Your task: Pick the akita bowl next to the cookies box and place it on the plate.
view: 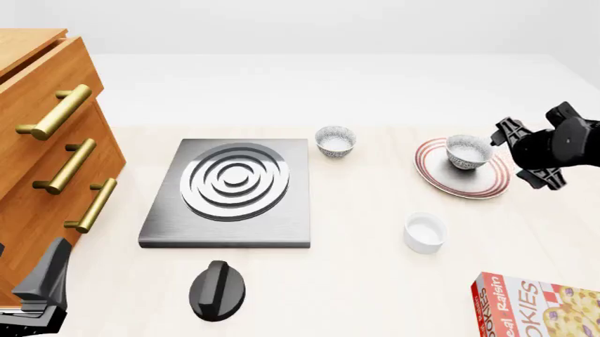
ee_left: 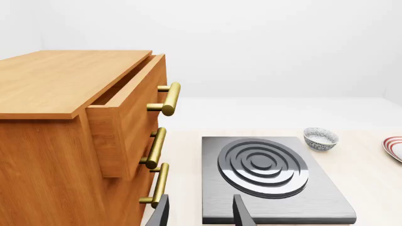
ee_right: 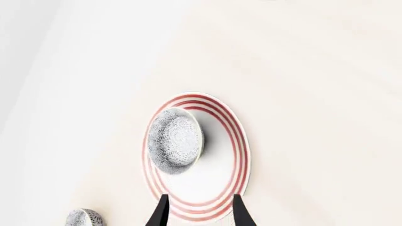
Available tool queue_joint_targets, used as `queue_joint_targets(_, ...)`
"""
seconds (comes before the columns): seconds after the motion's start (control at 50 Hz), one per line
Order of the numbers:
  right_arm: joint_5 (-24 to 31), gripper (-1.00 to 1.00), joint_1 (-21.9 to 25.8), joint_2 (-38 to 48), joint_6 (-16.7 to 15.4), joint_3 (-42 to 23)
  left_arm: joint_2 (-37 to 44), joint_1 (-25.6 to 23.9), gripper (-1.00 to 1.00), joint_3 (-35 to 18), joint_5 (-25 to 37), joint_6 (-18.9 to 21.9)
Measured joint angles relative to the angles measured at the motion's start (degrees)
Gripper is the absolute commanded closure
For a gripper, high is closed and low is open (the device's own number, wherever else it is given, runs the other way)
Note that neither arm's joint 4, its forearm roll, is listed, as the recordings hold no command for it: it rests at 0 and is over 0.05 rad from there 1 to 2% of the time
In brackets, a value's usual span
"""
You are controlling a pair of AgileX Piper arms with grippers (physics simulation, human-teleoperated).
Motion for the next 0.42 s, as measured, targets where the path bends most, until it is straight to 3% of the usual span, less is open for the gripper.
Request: queue_joint_targets(0.42, 2.52, -1.0, 3.71, -15.93, -6.99, 9.45, 0.0, 0.0, -1.0, 0.0, 0.0, 0.0)
